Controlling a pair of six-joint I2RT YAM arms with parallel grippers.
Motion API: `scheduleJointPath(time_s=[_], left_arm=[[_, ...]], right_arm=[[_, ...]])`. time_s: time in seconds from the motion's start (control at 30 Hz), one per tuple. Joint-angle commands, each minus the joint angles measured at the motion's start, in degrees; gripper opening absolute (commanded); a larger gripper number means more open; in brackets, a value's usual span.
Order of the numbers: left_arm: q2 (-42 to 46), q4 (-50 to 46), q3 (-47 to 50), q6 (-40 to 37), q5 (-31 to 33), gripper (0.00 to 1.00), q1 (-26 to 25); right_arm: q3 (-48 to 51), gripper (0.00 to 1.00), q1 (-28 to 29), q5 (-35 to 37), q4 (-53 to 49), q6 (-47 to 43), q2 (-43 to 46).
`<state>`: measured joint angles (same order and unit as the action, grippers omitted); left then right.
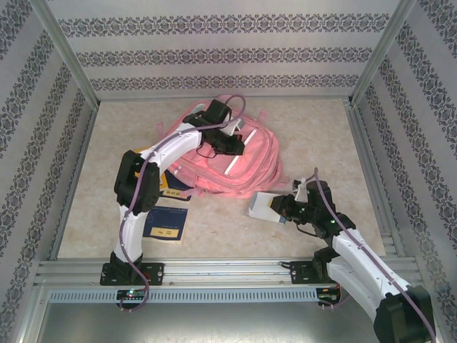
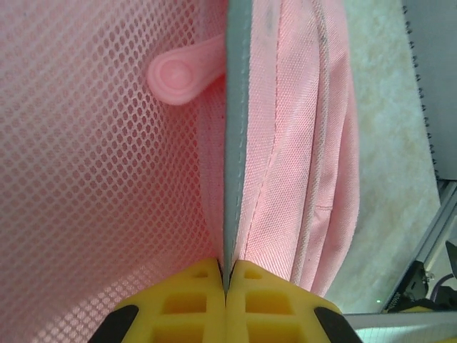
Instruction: Pack the student bag
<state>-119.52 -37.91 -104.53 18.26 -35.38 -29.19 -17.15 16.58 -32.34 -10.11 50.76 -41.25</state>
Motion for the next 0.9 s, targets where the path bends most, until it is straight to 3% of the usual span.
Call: scheduleJointPath(time_s=[0.0,0.17,0.47,0.87], left_arm=[[7.0,-3.2,-2.1,-1.1,-0.4,0.0,2.2],[11.4,-1.3,0.4,0.5,-2.7,0.0,3.8],[15.5,2.7,3.6,2.5,-8.8,0.0,7.3],[17.6,7.5,3.5,8.0,-16.4,0.0,12.5]], right_arm=[[-4.0,0.06,-0.7,4.4,0.4,-0.1,5.7],[-5.6,0.04,-1.7,8.8,4.1,2.4,7.9],[-12.0,0.03,-2.5,9.6,11.4,2.1,-3.6],[-13.0,0.03,-3.9,5.3,23.5,7.7,-19.5]])
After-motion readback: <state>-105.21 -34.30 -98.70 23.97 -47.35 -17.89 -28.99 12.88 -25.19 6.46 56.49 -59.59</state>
